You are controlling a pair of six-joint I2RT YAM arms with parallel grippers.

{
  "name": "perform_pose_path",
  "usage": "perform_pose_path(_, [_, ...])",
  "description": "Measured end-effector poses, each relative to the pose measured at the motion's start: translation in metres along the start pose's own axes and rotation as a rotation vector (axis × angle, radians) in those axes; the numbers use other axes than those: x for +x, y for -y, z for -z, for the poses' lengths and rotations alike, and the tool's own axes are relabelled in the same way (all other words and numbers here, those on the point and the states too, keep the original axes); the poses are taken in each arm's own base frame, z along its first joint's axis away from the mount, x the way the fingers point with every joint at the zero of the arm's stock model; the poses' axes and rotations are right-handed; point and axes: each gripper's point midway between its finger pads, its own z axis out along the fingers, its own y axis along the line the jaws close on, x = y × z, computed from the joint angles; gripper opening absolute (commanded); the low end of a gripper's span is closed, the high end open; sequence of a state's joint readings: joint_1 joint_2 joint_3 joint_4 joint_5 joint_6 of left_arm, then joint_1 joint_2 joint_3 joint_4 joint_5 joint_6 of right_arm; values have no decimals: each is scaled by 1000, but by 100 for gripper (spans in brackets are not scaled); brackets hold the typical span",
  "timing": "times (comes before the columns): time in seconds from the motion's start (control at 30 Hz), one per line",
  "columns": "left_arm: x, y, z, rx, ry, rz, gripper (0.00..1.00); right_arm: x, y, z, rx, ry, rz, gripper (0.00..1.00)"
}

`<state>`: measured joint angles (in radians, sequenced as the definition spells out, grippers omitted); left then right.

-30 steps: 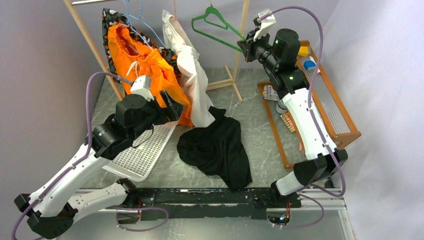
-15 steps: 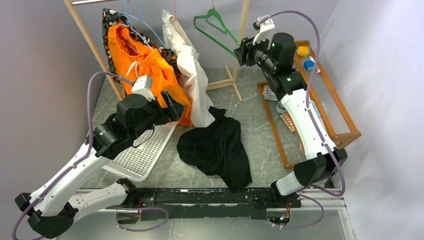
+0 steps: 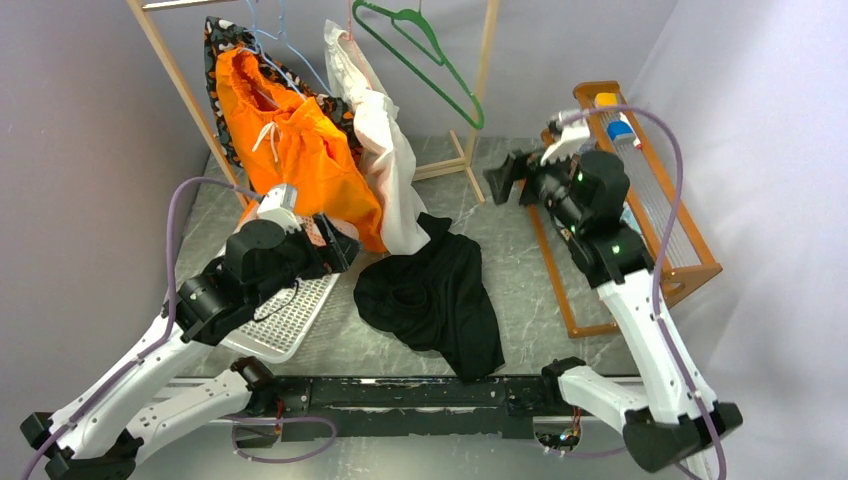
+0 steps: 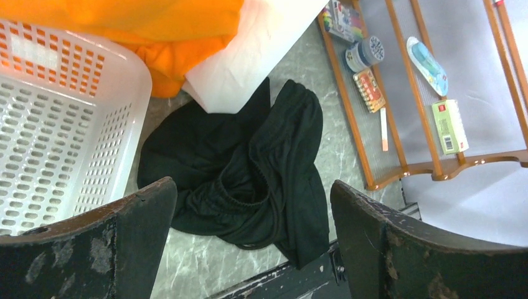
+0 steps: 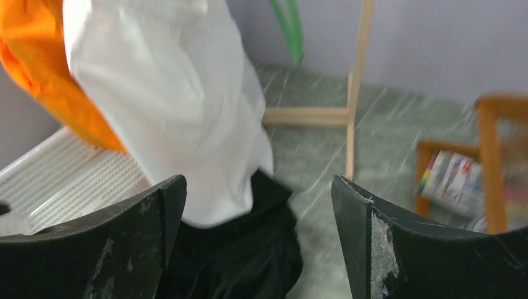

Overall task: Remove the shorts from the hanger
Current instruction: Place the hanger on the clothes rod, then pick up the shorts at the center of the board.

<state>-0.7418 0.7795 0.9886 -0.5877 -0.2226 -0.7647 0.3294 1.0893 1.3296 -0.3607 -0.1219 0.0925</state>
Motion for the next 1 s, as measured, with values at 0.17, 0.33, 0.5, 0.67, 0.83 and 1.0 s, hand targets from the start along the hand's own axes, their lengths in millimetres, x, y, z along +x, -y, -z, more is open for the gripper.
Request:
perform_pose_path(0.17, [24, -9, -1, 7, -63, 14, 97, 104, -6, 28, -3, -169, -178, 89])
perform_pose_path(0.33, [53, -12, -11, 30, -164, 20, 97, 257, -9, 52, 77, -570, -416, 89])
perform_pose_path(0.5, [100, -14, -31, 53, -337, 11, 95, 321, -25, 71, 100, -740, -618, 89])
perform_pose_path(0.67, [150, -11, -46, 46, -493, -43, 95, 332, -36, 56, 67, -776, -713, 90])
perform_pose_path(0.83, [182, 1, -55, 78, -564, -159, 96, 354, -38, 48, 64, -848, -726, 43])
perform_pose_path(1.0, [187, 15, -79, 101, -551, -321, 99, 373, -18, 52, 187, -863, -676, 1])
